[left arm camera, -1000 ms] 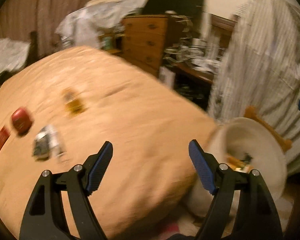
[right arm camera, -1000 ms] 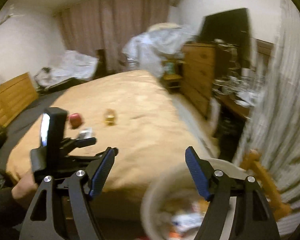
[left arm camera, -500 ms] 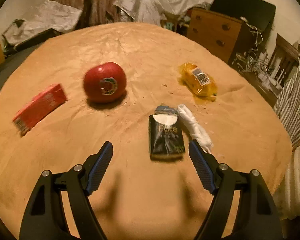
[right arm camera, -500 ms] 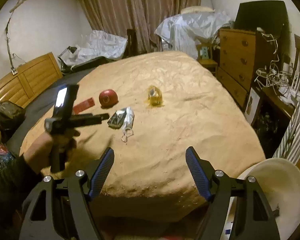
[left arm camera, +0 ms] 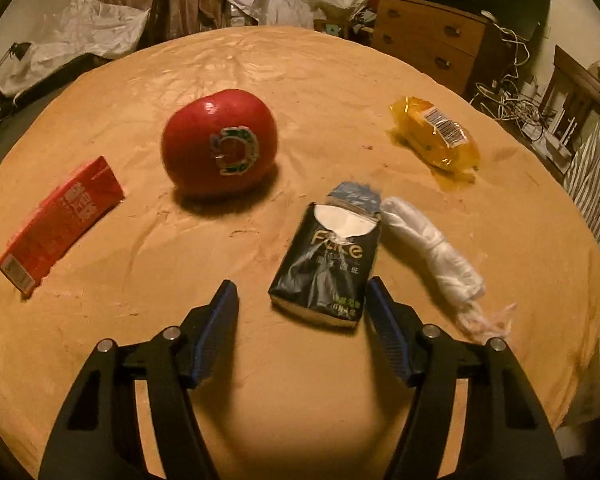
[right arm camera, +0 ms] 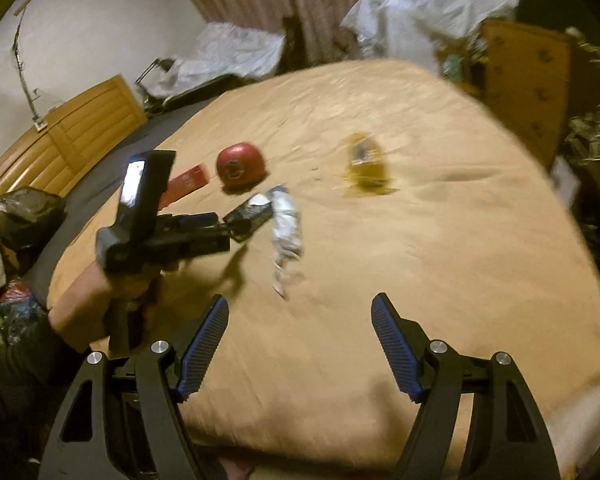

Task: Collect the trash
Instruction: 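Grasp the black tissue packet with the left tool while the right tool grasps the white knotted cloth, then lift the tissue packet and white cloth and carry both over the bucket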

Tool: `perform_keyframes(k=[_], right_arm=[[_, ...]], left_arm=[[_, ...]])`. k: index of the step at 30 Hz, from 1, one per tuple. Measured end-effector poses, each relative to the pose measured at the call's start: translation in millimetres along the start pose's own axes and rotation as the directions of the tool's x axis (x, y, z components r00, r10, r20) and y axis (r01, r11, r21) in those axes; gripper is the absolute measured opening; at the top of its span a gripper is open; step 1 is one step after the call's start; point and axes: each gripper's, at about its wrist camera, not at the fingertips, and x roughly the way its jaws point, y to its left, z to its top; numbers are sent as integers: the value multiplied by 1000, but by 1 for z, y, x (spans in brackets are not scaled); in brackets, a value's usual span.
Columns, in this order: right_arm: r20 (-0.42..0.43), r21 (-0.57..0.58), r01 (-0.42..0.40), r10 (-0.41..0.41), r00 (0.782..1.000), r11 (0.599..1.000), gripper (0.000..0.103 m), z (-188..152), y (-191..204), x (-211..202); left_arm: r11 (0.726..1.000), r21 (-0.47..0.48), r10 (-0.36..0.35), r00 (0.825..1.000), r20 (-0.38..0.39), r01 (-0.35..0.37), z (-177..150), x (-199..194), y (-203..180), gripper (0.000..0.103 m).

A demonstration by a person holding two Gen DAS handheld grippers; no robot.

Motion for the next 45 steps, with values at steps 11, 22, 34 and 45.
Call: perform_keyframes(k=[11, 22, 34, 45], right_arm=[[-195, -73, -86, 70, 978, 994, 49, 74, 18, 162], [-237, -67, -83, 65, 969, 994, 27, 79, 3, 183], [-22, -63, 41, -42, 999, 997, 26, 56, 16, 98], [340, -123, 193, -142, 930, 973, 26, 3, 101, -31]], left_arm=[[984, 158, -74, 997, -31, 78, 24, 25, 2, 76], [965, 249, -74, 997, -22, 77, 23, 35, -7, 67], [991, 116, 45, 987, 157, -64, 7, -42, 5, 44], [979, -68, 201, 863, 463, -191, -49, -200, -43, 44]])
